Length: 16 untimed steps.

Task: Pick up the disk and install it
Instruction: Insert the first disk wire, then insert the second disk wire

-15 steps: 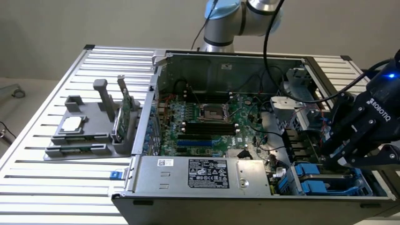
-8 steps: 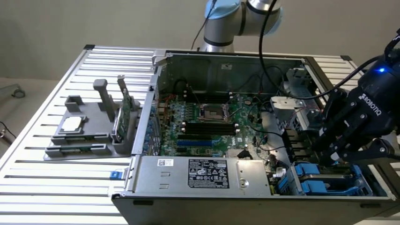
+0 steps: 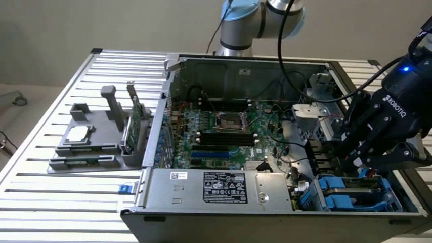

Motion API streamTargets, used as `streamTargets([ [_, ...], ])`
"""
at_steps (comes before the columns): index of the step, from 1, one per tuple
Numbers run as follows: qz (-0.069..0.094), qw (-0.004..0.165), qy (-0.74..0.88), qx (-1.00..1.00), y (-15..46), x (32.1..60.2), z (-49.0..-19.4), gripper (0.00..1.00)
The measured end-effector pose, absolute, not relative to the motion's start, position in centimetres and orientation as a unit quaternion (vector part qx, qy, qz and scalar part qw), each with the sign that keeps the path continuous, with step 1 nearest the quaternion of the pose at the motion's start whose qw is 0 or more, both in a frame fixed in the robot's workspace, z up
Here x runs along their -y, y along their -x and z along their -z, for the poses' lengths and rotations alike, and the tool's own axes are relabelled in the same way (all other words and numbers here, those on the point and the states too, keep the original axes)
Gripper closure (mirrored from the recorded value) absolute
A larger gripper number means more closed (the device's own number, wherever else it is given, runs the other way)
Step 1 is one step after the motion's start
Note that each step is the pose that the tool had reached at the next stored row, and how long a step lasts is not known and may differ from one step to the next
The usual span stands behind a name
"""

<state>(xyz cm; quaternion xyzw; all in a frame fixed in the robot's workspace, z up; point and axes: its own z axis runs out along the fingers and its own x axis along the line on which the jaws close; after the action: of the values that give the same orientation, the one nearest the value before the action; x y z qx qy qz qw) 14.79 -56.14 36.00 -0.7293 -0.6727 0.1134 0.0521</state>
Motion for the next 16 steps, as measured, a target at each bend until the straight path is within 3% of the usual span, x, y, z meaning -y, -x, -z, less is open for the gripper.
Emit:
streamTargets([
  [16, -0.113, 0.052, 0.729, 0.673, -14.79, 56.14, -36.00, 0.64],
])
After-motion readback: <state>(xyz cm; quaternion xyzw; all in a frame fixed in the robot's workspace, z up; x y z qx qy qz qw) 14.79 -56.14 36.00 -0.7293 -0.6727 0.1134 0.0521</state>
